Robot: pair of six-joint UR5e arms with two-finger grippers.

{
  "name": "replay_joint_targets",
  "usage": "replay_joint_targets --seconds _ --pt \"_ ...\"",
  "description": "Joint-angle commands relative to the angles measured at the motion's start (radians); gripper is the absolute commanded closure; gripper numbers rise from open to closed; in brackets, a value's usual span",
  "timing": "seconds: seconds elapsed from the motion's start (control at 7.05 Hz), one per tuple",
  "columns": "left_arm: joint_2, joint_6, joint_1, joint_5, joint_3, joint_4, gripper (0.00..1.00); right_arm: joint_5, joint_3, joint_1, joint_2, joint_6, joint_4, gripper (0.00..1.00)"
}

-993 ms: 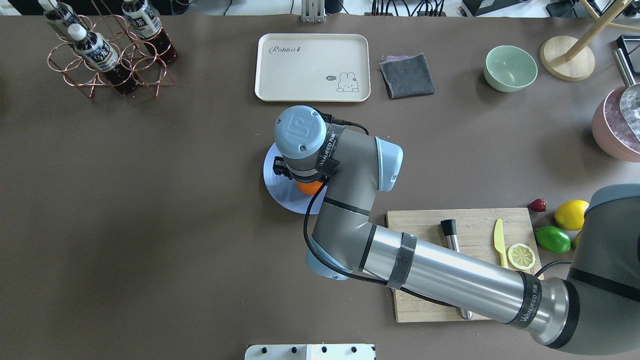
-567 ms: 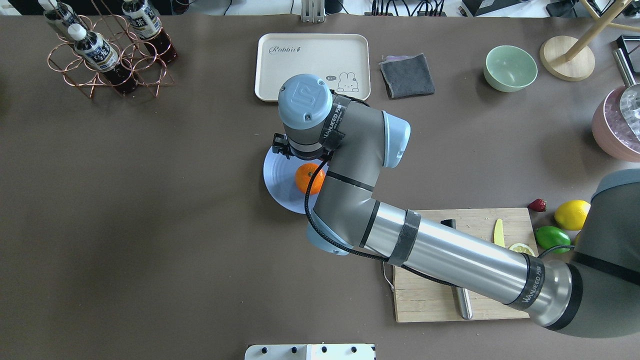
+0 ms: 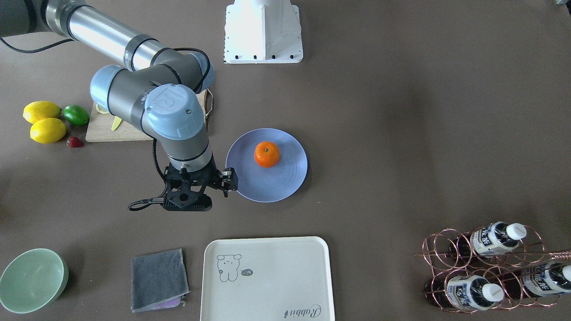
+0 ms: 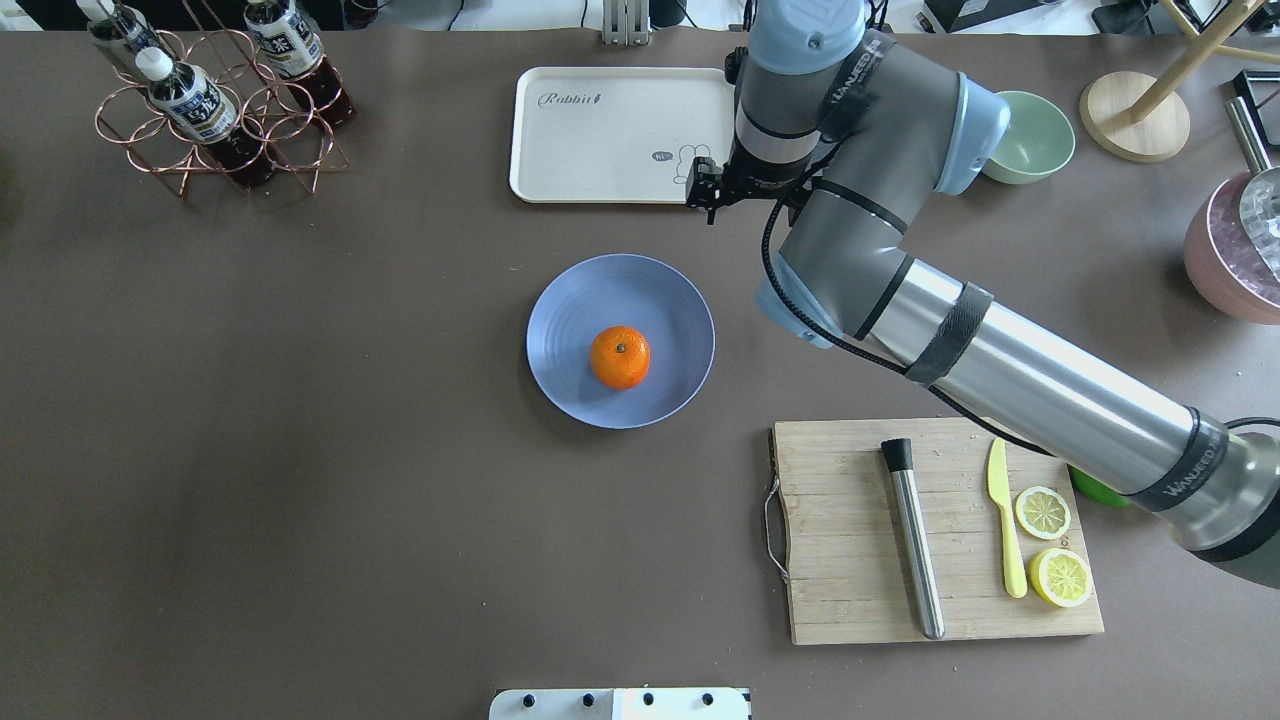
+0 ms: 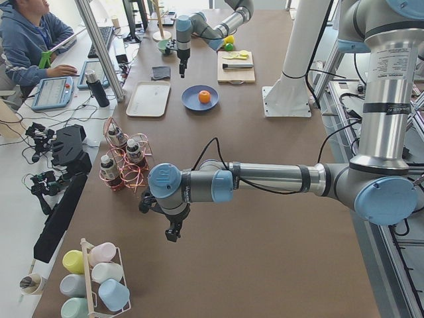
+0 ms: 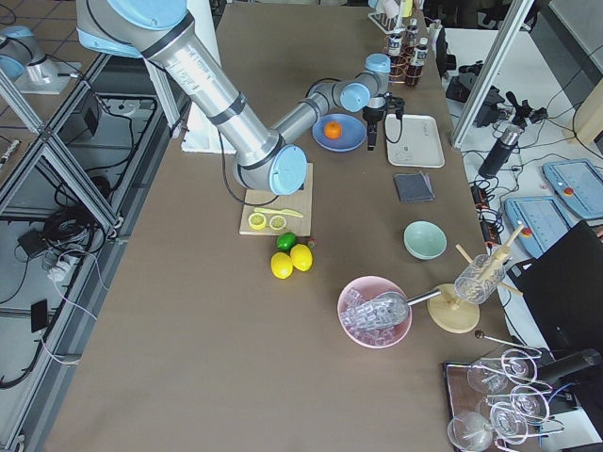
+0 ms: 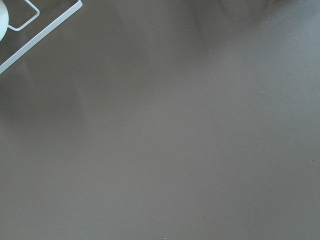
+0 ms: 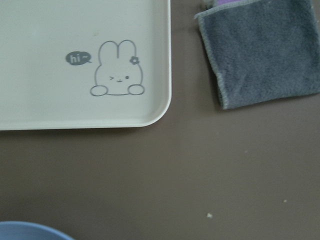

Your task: Pick orange to plate

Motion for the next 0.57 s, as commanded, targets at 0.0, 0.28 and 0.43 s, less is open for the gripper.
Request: replay_joint_targets --seconds 0.0,0.28,0.43 --pt "-0.055 0.002 -0.002 0.028 -0.057 0.191 0.02 0.046 0.136 0.136 -0.221 -0.272 -0.009 0.00" --pt "-0.047 0.003 -0.005 0.028 -0.081 0.198 0.02 0.127 0.224 0.330 -0.410 -0.627 -0.043 0.00" --pt "-0.047 0.002 -0.005 0.036 -0.079 0.195 0.02 0.134 0.229 0.421 -0.497 -0.799 -0.043 0.00"
